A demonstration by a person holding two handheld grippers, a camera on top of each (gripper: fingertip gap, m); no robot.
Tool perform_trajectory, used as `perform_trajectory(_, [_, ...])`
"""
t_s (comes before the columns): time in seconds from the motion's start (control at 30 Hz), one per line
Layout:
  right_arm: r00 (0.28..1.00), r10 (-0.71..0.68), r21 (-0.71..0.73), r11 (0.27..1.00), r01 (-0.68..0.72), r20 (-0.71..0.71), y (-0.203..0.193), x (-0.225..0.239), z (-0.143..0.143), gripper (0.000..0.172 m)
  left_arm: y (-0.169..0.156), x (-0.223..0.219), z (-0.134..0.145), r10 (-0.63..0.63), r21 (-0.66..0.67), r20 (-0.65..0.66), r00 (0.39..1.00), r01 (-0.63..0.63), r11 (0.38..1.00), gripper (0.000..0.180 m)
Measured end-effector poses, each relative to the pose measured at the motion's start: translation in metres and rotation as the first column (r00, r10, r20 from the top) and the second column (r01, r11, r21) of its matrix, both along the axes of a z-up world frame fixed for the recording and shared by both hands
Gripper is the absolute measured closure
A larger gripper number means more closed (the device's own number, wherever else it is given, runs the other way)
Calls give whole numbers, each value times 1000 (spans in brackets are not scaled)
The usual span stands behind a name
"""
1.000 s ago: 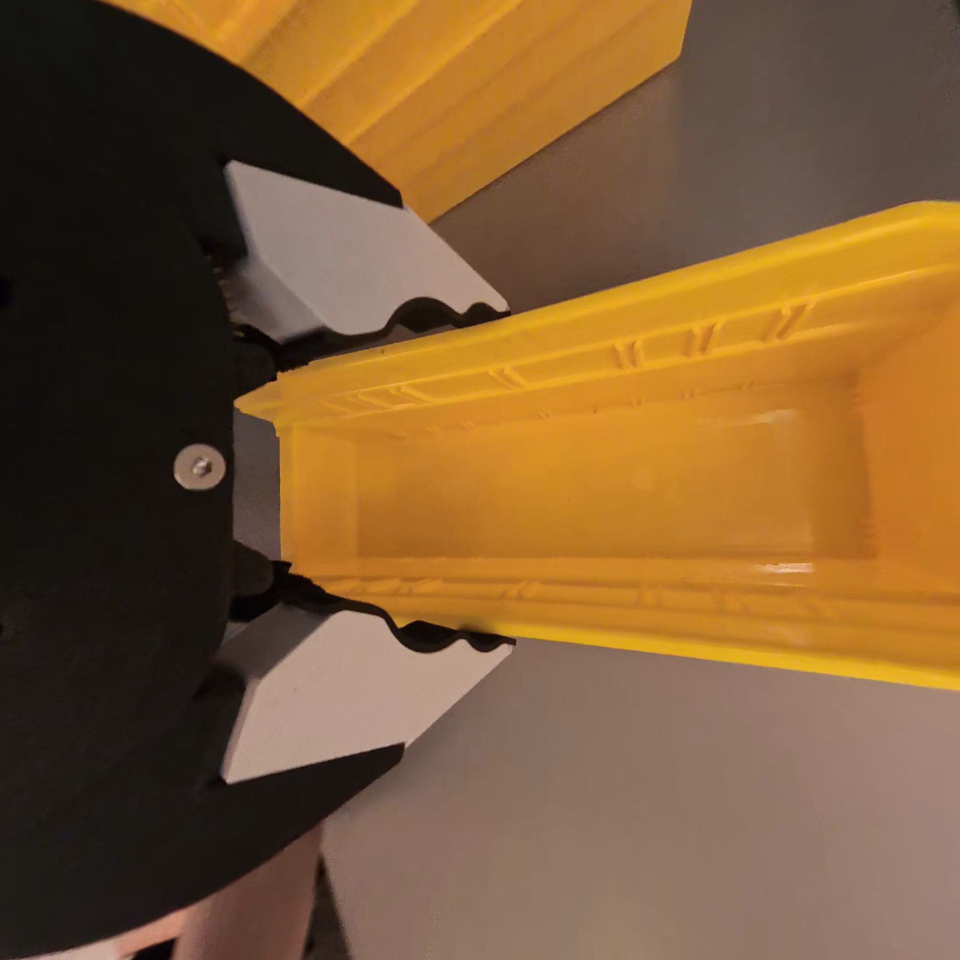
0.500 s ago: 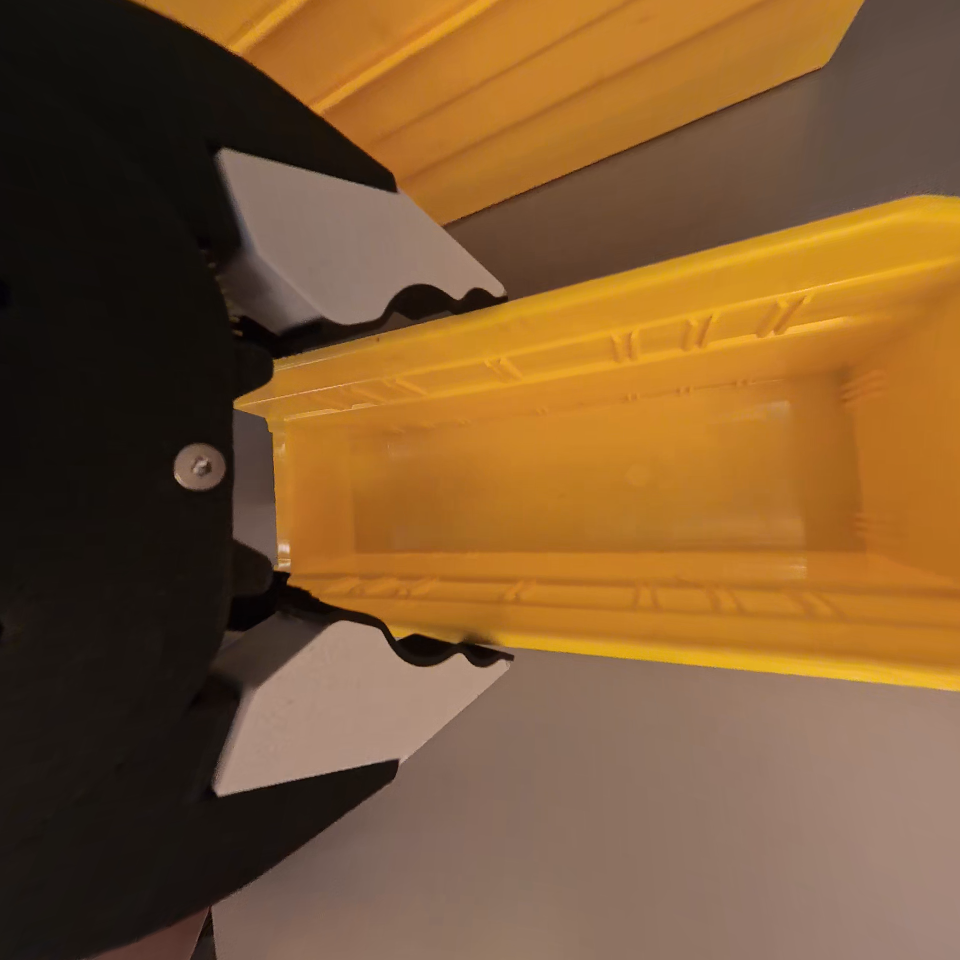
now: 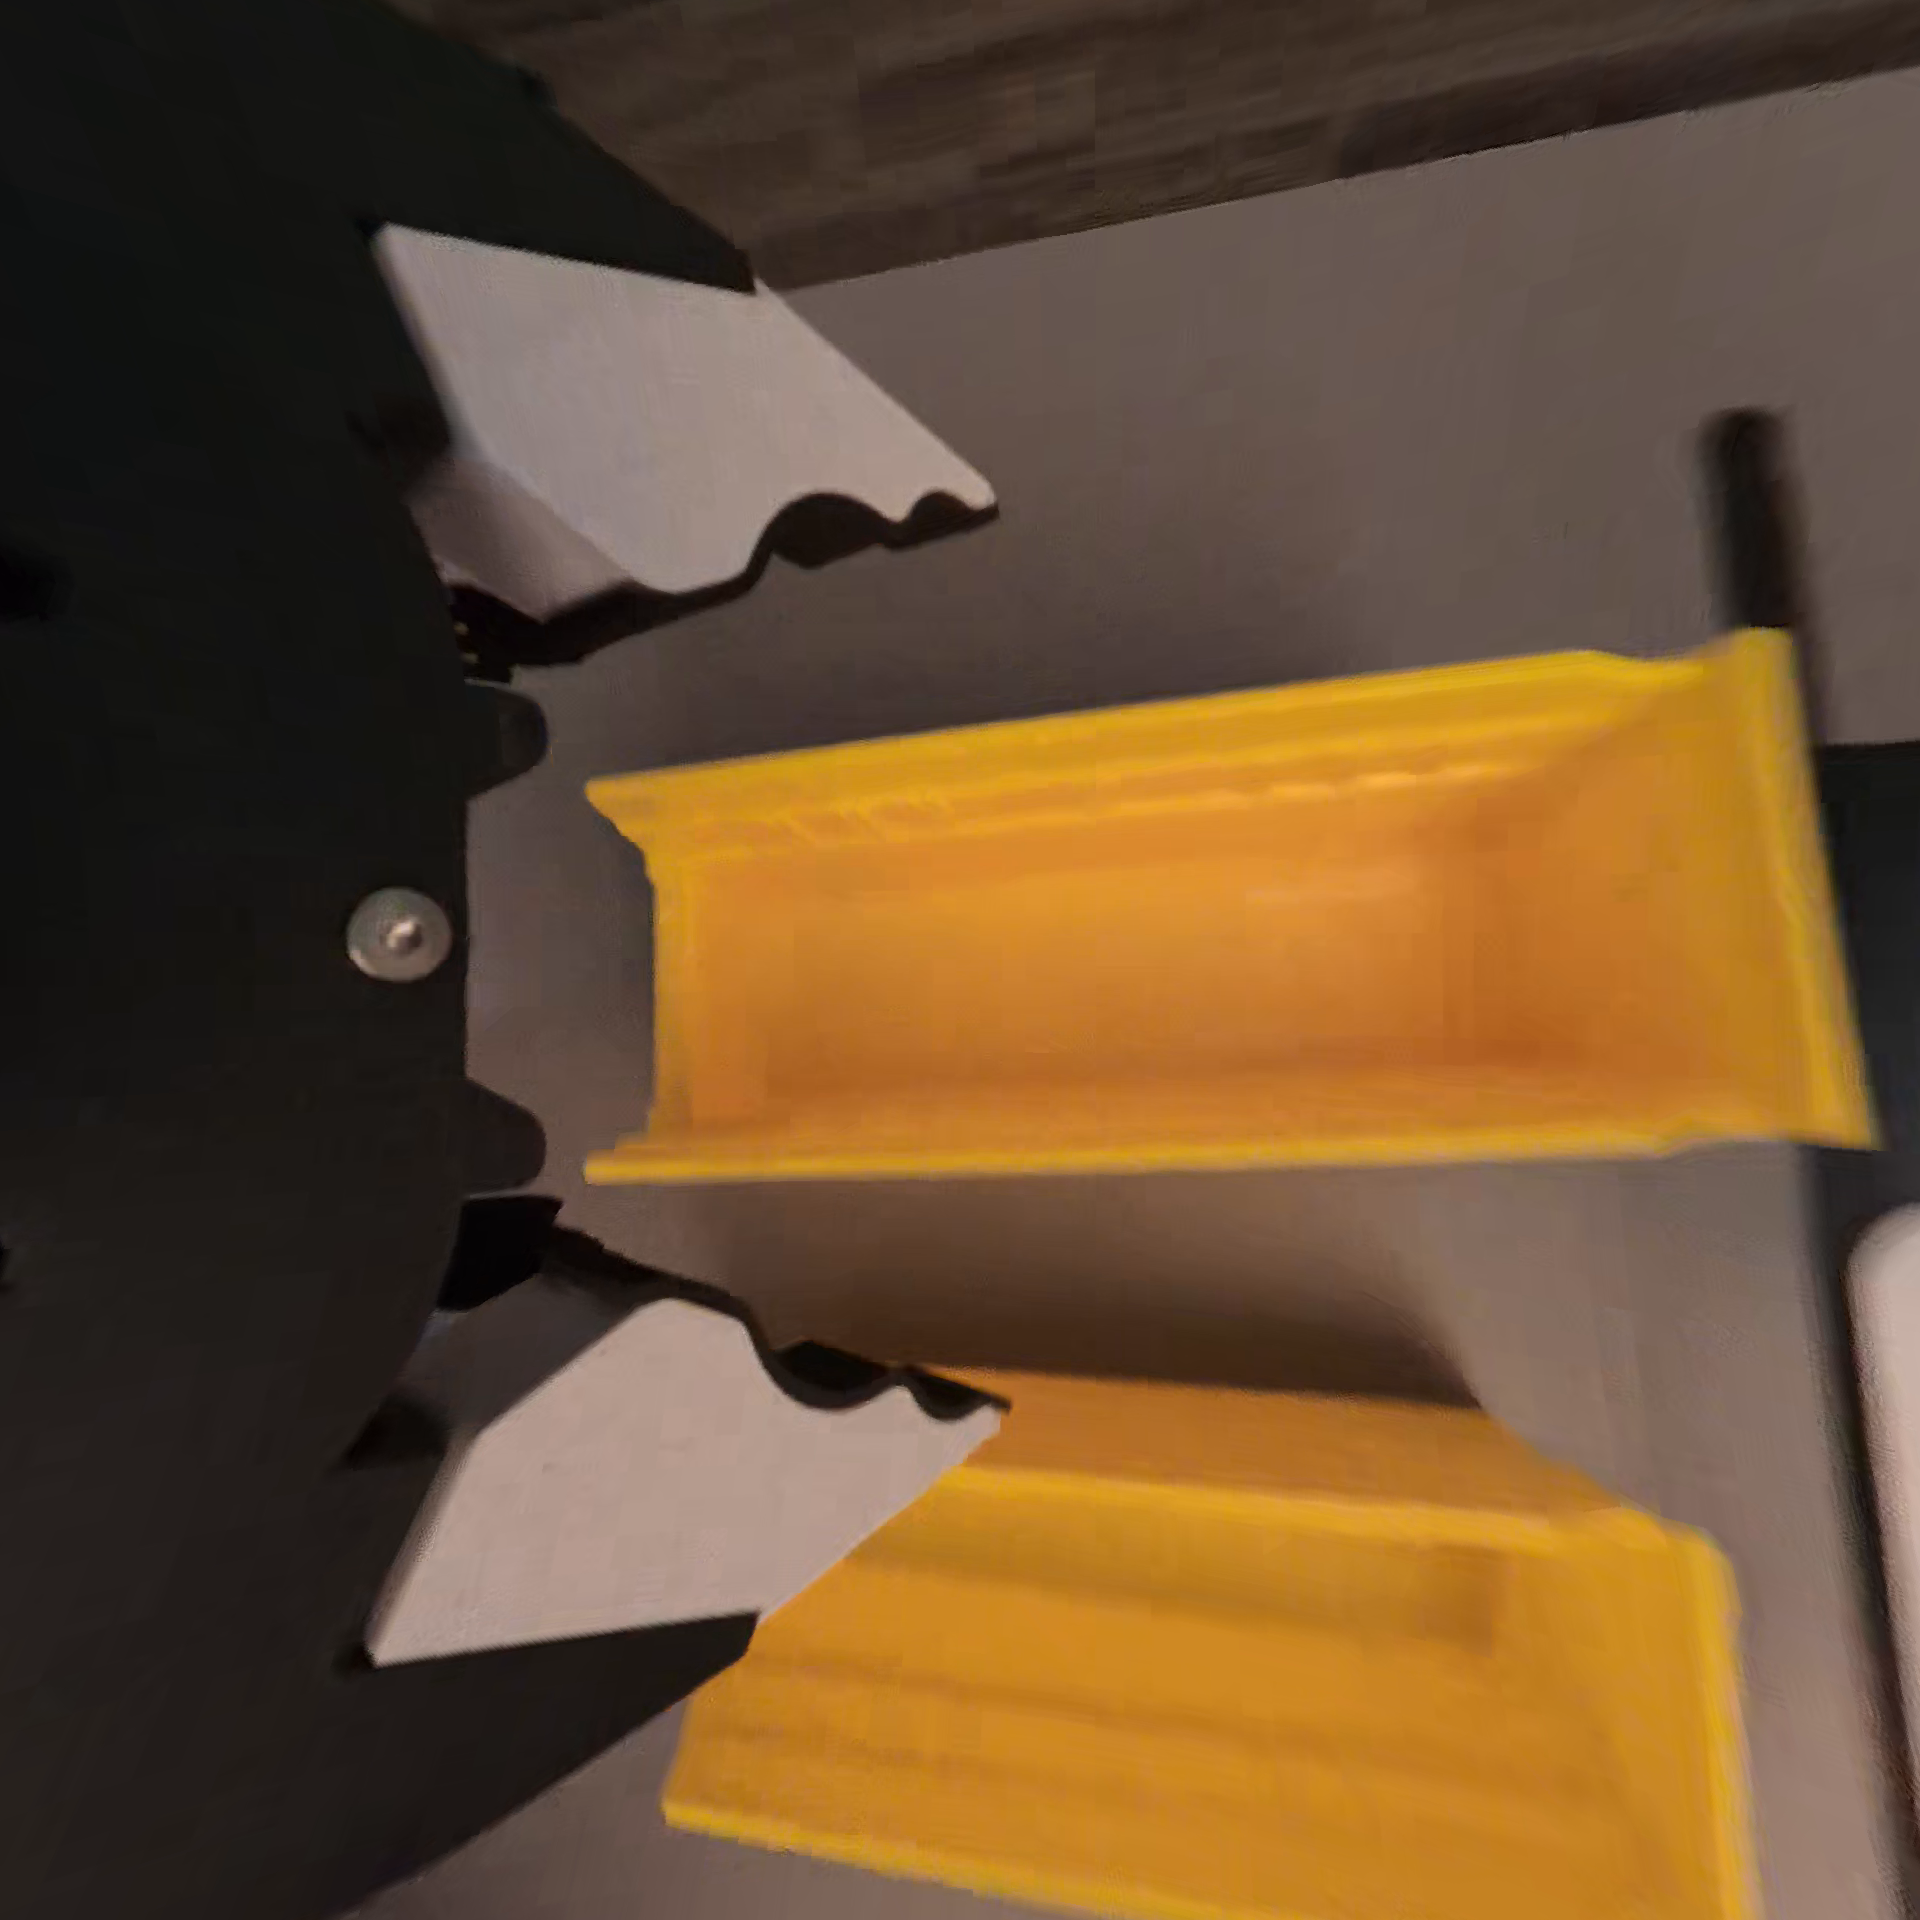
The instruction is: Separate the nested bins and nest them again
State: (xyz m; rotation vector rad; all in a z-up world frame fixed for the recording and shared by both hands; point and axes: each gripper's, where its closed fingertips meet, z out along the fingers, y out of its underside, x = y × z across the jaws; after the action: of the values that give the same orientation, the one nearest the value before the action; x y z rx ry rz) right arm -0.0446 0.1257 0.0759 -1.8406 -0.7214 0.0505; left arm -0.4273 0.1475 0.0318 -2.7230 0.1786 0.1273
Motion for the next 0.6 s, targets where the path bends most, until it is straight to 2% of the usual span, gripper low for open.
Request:
perform_trajectory(0.07, [1000, 0, -2, 1000, 0, 10, 1, -2, -1, 61, -8, -19, -27, 13, -117, -4, 1000, -13, 993, 22])
perform_trajectory(0.13, [1000, 1, -11, 1000, 0, 23, 1, -4, -4, 61, -11, -17, -44, 9, -166, 50, 999, 0, 986, 22])
perform_trajectory(0.2, [999, 2, -22, 1000, -1, 38, 2, -6, -9, 61, -8, -10, -50, 8, -159, 104, 995, 8, 987, 22])
perform_trajectory(0.4, [998, 9, -48, 999, -5, 62, 5, -10, -17, 61, -6, -20, -67, 32, -230, 21, 999, -26, 973, 22])
perform_trajectory(0.6, [997, 12, -55, 998, -8, 70, 4, -11, -19, 61, -6, -13, -77, 10, -274, 32, 999, 0, 962, 49])
